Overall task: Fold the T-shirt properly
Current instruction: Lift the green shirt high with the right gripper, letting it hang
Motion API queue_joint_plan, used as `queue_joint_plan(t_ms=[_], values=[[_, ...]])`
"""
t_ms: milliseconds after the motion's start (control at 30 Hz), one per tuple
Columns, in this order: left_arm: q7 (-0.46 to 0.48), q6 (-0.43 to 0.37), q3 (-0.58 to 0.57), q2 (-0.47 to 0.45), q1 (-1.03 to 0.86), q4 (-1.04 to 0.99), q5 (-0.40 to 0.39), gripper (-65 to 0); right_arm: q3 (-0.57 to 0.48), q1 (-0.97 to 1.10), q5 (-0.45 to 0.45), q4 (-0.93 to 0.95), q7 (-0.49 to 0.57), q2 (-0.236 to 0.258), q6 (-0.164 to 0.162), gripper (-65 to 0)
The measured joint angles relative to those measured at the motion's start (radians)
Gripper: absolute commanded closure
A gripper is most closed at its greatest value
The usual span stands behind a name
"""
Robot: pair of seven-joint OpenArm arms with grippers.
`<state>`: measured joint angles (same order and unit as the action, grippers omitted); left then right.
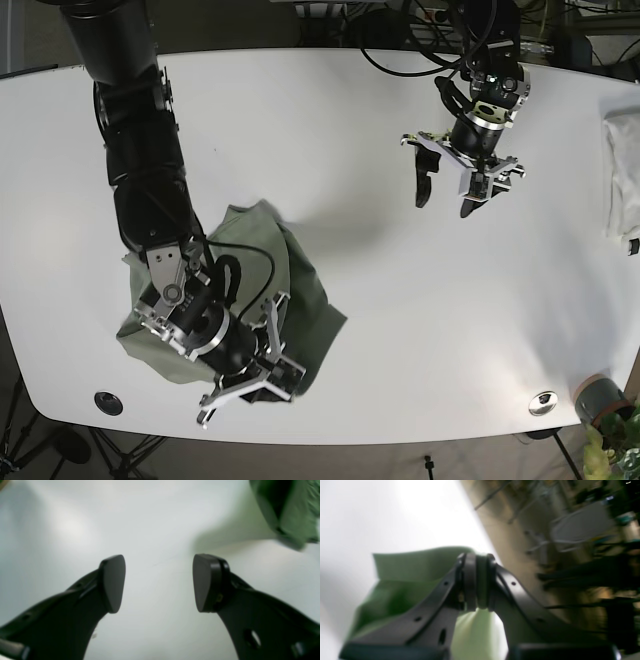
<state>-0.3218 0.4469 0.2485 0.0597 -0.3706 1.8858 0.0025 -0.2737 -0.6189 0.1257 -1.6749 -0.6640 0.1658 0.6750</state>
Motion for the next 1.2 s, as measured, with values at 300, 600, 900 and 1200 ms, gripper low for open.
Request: queue_joint_plan(t_ms=[300,600,900,1200], values=[[0.0,-0.001,-0.083,-0.005,0.0,0.0,0.0,-39.9,-0.002,-0.243,-0.002,0.0,-0.067,0.0,0.007,0.0],[0.0,0.0,-0.163,-0.005,0.002,0.0,0.0,-39.9,-0.003,-0.457,-0.007,0.0,-0.114,0.0,0.008,-0.2],[0.0,-0.001,-0.196,-0.005,0.025,-0.003,0.0,-39.9,-0.007,-0.658,-0.019,0.063,-0.153,-0.046,0.006,-0.2],[0.0,-0.004,-0.198,-0.004,0.029,-0.003,0.0,-39.9,-0.008,-0.631,-0.017,0.206,-0.175,-0.061,0.011,-0.2]])
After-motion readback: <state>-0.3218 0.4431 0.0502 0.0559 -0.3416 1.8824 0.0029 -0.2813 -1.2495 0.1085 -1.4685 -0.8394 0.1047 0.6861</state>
